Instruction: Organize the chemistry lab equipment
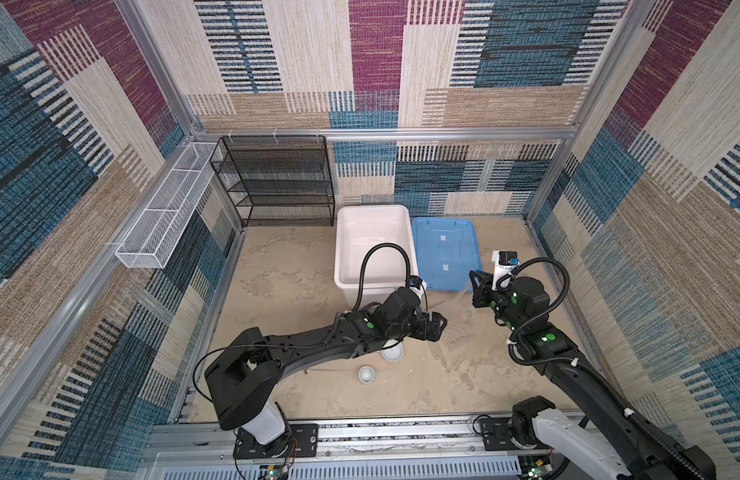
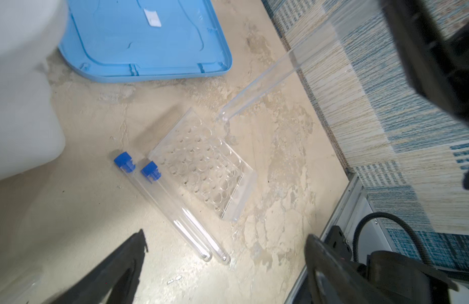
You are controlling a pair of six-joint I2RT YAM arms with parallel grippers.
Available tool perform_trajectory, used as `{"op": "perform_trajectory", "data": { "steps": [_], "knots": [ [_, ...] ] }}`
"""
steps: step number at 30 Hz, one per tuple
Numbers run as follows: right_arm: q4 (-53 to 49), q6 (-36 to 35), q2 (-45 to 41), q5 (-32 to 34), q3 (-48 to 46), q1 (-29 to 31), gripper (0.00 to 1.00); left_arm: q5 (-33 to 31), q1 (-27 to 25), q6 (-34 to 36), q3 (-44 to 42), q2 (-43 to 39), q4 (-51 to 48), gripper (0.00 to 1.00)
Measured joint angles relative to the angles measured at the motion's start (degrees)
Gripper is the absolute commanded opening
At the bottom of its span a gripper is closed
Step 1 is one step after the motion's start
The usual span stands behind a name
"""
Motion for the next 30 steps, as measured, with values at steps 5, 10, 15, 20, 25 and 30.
{"op": "perform_trajectory", "data": {
  "steps": [5, 10, 15, 20, 25, 30],
  "knots": [
    [2.1, -0.42, 2.21, 1.01, -1.05, 0.72, 0.16, -0.44, -0.11, -0.92, 1.29, 1.81, -1.9, 0.95],
    [3.72, -1.44, 2.97, 1.07, -2.95, 1.75, 0.16, -0.55, -0.11, -1.49, 1.77, 3.39, -2.14, 0.93],
    [5.95, -2.54, 5.46, 1.18, -3.41, 2.19, 0.16, -0.55, -0.26, -1.51, 2.97, 4.37, -2.75, 0.93],
    [7.43, -3.15, 7.08, 1.22, -3.93, 2.47, 0.16, -1.03, -0.46, -1.49, 3.17, 4.39, -3.02, 0.93],
    [9.05, -3.82, 7.76, 1.92, -4.59, 2.64, 0.16, -1.62, -0.46, -1.49, 3.19, 4.42, -3.69, 0.93],
    [9.84, -4.22, 9.11, 2.58, -4.59, 2.71, 0.16, -2.08, -0.57, -1.49, 3.17, 4.35, -4.35, 0.93]
  ]
}}
